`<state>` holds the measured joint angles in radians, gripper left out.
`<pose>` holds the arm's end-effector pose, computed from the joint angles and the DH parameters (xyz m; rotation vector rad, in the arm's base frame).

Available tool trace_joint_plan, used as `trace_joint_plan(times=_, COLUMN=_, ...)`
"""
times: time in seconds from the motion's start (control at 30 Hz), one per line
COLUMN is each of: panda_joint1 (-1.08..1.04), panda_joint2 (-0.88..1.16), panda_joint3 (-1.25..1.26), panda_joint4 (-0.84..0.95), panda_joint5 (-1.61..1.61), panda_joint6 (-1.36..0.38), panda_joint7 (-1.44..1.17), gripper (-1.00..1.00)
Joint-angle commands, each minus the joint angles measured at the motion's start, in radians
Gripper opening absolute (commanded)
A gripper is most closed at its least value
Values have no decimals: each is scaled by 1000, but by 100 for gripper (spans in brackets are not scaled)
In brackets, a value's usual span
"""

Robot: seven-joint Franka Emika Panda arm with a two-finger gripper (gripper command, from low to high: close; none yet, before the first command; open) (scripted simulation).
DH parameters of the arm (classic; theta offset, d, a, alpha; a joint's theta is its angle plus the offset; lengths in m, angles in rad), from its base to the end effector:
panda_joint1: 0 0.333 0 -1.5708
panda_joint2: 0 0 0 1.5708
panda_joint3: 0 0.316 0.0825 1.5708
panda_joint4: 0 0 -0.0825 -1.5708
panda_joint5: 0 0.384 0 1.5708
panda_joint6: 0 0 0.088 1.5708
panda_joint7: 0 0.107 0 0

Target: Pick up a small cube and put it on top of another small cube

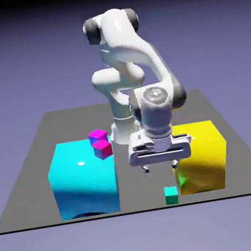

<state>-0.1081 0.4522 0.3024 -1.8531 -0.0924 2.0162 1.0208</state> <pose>0.5990 0.1031 0.2684 2.7822 -1.1542 -0.3796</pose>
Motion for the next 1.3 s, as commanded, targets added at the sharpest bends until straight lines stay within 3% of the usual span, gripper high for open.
trace_joint_plan(times=0.0, panda_joint1=-4, panda_joint2=36, panda_joint3=11, panda_joint4=34, panda_joint5=-3, panda_joint6=-36, panda_joint7=10, gripper=0)
trace_joint_plan(times=0.4, panda_joint1=-55, panda_joint2=471, panda_joint3=139, panda_joint4=441, panda_joint5=-43, panda_joint6=-471, panda_joint7=129, gripper=0)
trace_joint_plan(times=0.63, panda_joint1=-69, panda_joint2=493, panda_joint3=132, panda_joint4=296, panda_joint5=-57, panda_joint6=-317, panda_joint7=136, gripper=0)
trace_joint_plan(times=0.67, panda_joint1=-69, panda_joint2=493, panda_joint3=132, panda_joint4=296, panda_joint5=-57, panda_joint6=-317, panda_joint7=136, gripper=-100)
trace_joint_plan(times=0.9, panda_joint1=-83, panda_joint2=413, panda_joint3=149, panda_joint4=491, panda_joint5=-95, panda_joint6=-522, panda_joint7=129, gripper=-100)
trace_joint_plan(times=1.27, panda_joint1=-46, panda_joint2=15, panda_joint3=-182, panda_joint4=289, panda_joint5=-16, panda_joint6=-680, panda_joint7=-43, gripper=-100)
